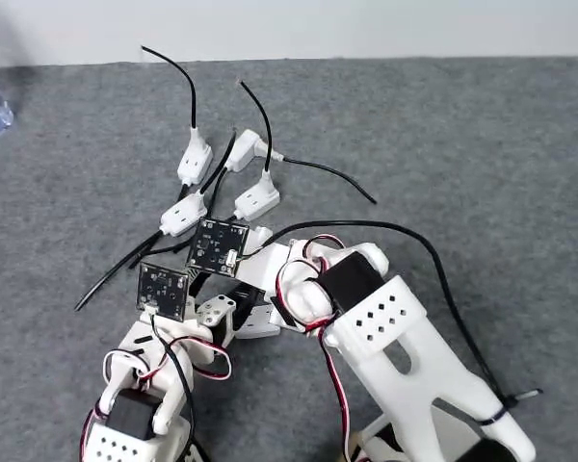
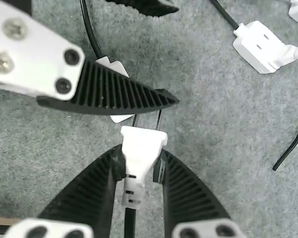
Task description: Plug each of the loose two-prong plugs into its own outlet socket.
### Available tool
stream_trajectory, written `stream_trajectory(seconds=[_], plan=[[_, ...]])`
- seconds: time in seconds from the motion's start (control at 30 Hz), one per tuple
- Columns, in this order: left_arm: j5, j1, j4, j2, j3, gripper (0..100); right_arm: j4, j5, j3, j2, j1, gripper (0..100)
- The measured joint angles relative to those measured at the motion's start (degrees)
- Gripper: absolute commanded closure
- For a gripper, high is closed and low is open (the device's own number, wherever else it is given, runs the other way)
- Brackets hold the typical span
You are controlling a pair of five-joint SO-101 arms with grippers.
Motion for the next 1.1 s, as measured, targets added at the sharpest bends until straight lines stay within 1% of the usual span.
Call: stream_trajectory(seconds=[0.2, 0.4, 0.77, 1.0, 1.1], plan=[[0.4, -0.1, 0.0, -0.1, 0.0, 76, 0.1, -0.9, -3.5, 0.0, -0.4, 99.0], [0.0, -0.1, 0.0, 0.0, 0.0, 76, 0.1, -1.0, -3.6, 0.0, -2.3, 99.0], [0.0, -0.3, 0.0, 0.0, 0.0, 76, 0.1, -0.9, -3.7, 0.0, -2.4, 99.0], [0.0, -0.4, 0.0, 0.0, 0.0, 76, 0.1, 0.9, -3.7, 0.0, 1.4, 99.0], [0.2, -0.4, 0.0, 0.0, 0.0, 76, 0.1, 2.4, -0.9, 0.0, 2.7, 99.0]])
